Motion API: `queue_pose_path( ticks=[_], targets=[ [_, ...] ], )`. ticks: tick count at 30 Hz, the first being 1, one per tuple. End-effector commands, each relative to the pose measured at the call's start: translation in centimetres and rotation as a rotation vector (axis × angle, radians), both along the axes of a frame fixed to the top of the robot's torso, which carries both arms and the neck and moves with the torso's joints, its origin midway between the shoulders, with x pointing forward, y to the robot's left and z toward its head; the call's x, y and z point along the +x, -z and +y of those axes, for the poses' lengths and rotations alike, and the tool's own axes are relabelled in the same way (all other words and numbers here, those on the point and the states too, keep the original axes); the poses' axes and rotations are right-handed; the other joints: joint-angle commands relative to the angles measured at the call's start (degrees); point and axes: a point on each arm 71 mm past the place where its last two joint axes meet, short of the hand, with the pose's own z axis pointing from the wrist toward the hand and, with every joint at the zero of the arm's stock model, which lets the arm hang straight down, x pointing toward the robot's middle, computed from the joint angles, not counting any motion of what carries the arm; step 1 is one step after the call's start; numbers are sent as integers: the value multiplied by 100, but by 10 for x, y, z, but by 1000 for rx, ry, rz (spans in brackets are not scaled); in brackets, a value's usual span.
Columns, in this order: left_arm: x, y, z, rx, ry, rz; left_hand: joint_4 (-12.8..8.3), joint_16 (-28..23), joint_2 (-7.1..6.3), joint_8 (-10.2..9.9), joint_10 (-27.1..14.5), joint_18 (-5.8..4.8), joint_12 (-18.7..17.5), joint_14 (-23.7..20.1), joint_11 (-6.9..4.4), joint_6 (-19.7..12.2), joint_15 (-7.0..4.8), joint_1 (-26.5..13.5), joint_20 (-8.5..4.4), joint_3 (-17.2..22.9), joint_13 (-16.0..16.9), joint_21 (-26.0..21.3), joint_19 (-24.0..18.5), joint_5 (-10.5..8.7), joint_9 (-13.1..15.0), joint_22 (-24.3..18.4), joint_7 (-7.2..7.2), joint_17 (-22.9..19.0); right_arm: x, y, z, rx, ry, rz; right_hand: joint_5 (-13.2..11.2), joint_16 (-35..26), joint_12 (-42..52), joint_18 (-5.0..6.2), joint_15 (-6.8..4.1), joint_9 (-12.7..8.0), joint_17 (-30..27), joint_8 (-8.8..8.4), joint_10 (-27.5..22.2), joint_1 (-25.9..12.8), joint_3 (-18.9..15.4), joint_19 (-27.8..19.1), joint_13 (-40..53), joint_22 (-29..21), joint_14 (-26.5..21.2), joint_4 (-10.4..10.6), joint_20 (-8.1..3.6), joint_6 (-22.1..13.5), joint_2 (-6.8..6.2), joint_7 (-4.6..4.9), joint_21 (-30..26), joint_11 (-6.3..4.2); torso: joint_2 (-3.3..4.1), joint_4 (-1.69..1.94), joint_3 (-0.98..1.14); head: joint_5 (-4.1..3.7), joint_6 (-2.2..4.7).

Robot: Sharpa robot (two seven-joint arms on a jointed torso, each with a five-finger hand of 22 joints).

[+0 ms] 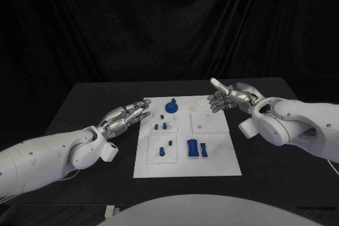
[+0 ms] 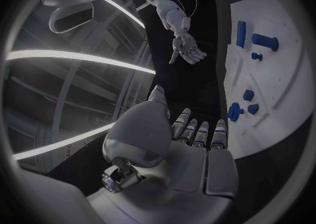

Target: Assemble the parts on the task board

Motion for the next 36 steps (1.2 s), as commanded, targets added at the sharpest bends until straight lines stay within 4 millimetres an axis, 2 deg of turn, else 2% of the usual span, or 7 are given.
queue_pose_path(
  ticks=[1, 4, 14, 15, 21, 34, 36],
  targets=[
    [0, -14, 1, -71, -54, -183, -3, -21, -99, -35, 12, 58, 18, 1, -194, -7, -62, 11, -97, -76, 6, -34, -7, -82, -6, -10, -163, -5, 3, -6, -2, 240, 31, -113, -89, -557, -507, -364, 229, -232, -328, -300, -897, -73, 417, -1924, -448, -1086, -1099, 24, 324, -553, -675, -294, -64, -20, 0, 6, 0, 4, 0],
    [0, -15, 0, -69, -70, -207, -9, -21, -334, -164, -4, 43, -37, 1, -637, -284, -187, 40, -233, -151, -4, -37, -10, -563, -41, -18, -605, -5, 3, -1, -2, 311, -16, -141, 131, -841, -823, -382, 136, -493, -682, -560, -1878, 216, 111, -4357, -760, -3465, -2874, 40, 485, -1238, -1174, -659, -327, -289, 6, 3, 0, 19, 0],
    [0, -16, -1, -65, -80, -221, 19, -21, -1036, -281, -45, 26, -132, 1, -717, -459, -248, -317, -337, 449, -20, -41, -14, -1031, -65, -26, -737, -5, 0, 15, -6, 386, -55, -223, 119, -973, -1073, -266, -460, -935, -917, -592, -3793, 680, 169, -4782, -1591, -4097, -4677, 46, 270, -2308, -1114, -1138, -380, -1161, 4, -2, -11, 47, 0],
    [0, -1, -2, 55, -49, -47, -486, -21, -1297, -427, -143, -293, -393, 1, -583, -797, -278, -2440, -514, 757, -88, -41, -14, -1181, -214, -26, -316, -5, 1, 20, -8, 298, -19, -158, -97, -1112, -1370, -698, -989, -1139, -1044, -915, -4021, -1062, 500, -4840, -1839, -4380, -5044, -465, -142, -3129, -792, -776, -419, -1142, -2, 3, -6, 41, 0],
    [4, -5, -6, 59, -82, -58, -705, -21, -1297, -427, -143, -366, -393, 1, -163, -964, -278, -3380, -973, 940, -88, -41, -14, -1619, -214, -26, -316, -5, 5, 19, -2, 304, 17, -172, -683, -1112, -1370, -698, -989, -1642, -1044, -915, -4676, -3677, 1386, -4840, -2444, -4380, -5044, -1686, -1218, -4460, -13, -776, -419, -1142, -11, -11, -15, 37, 122],
    [28, -37, -35, 85, -360, -100, -1104, -21, -1297, -427, -143, -522, -393, 1, -163, -1607, -278, -5043, -973, 1572, -88, -41, -14, -1619, -214, -26, -316, -5, 26, 15, 34, 349, 278, -225, -683, -1112, -1370, -698, -989, -1642, -1044, -915, -4676, -4980, 1386, -4840, -2444, -4380, -5044, -1686, -1218, -5086, -13, -776, -419, -1142, -88, -126, -88, 3, 1090],
    [32, -43, -40, 88, -411, -100, -1151, -21, -1297, -427, -143, -976, -393, 1, -163, -1607, -278, -5231, -973, 1572, -88, -41, -14, -1619, -214, -26, -316, -5, 27, 15, 37, 353, 303, -226, -683, -1112, -1370, -698, -989, -1642, -1044, -915, -4676, -4980, 1386, -4840, -2444, -4380, -5044, -1686, -1218, -5086, -13, -776, -419, -1142, -99, -142, -98, -2, 1227]
  ],
)
